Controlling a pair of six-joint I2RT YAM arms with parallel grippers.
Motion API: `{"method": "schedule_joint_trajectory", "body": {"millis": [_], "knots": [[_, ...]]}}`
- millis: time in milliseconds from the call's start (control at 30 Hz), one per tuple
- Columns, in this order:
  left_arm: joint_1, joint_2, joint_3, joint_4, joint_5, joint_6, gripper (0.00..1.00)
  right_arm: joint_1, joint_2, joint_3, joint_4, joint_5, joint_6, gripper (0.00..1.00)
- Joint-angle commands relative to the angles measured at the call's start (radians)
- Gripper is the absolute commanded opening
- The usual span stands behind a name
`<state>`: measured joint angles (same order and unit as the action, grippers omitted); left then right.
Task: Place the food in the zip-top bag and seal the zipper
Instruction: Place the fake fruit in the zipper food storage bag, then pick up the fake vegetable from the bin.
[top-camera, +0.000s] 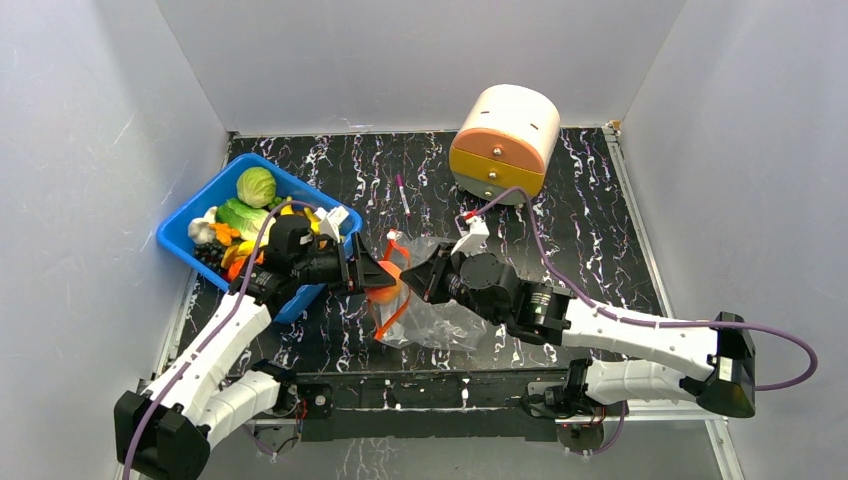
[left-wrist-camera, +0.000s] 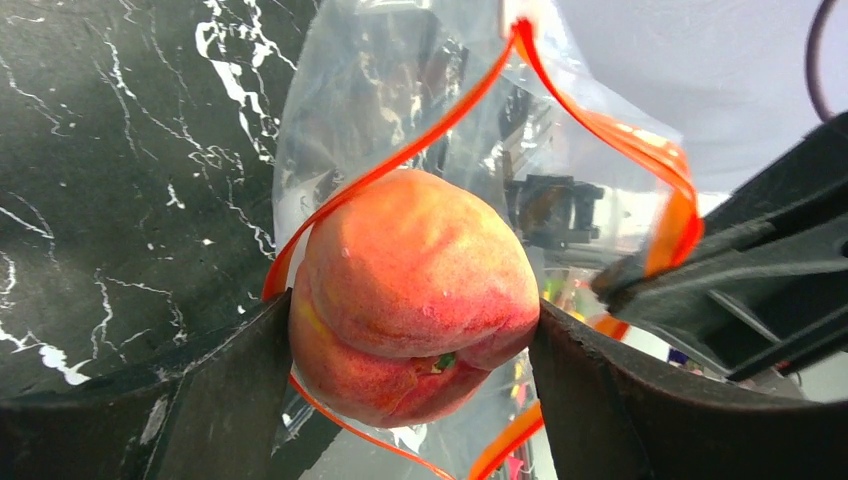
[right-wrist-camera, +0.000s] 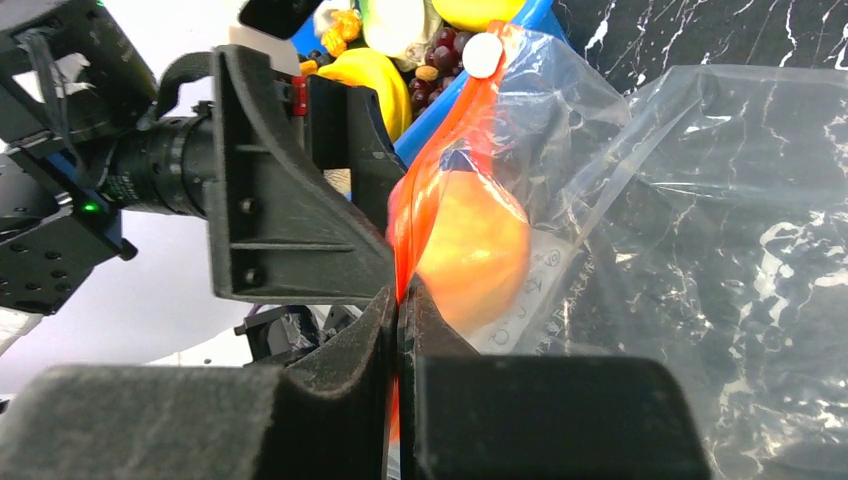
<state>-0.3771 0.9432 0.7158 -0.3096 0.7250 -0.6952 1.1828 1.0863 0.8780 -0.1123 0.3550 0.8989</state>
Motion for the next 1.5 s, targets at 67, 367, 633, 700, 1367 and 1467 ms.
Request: {"method": "schedule_joint_trajectory", "body": {"millis": [67, 367, 633, 700, 1367, 1467], "knots": [[-0.005, -0.070, 0.043, -0.004, 0.076, -0.045, 0.86, 0.000, -0.012, -0.007, 0.063, 0.005, -0.017, 0.00], [-0.005, -0.098, 0.073, -0.062, 0.054, -0.009, 0.91, 0.000, -0.040, -0.041, 0.067, 0.023, -0.002, 0.00], [-0.005, -0.098, 0.106, -0.071, 0.045, -0.012, 0.90, 0.000, -0.088, -0.055, 0.015, 0.048, 0.005, 0.00], [-0.005, -0.105, 0.128, -0.079, 0.025, 0.000, 0.90, 0.000, -0.102, -0.062, -0.004, 0.058, 0.011, 0.00], [-0.005, -0.047, 0.324, -0.486, -0.914, 0.135, 0.95, 0.000, -0.297, -0.132, -0.189, 0.121, 0.060, 0.00], [-0.005, -0.001, 0.316, -0.515, -1.010, 0.126, 0.89, 0.000, -0.298, -0.148, -0.177, 0.122, 0.064, 0.00]]}}
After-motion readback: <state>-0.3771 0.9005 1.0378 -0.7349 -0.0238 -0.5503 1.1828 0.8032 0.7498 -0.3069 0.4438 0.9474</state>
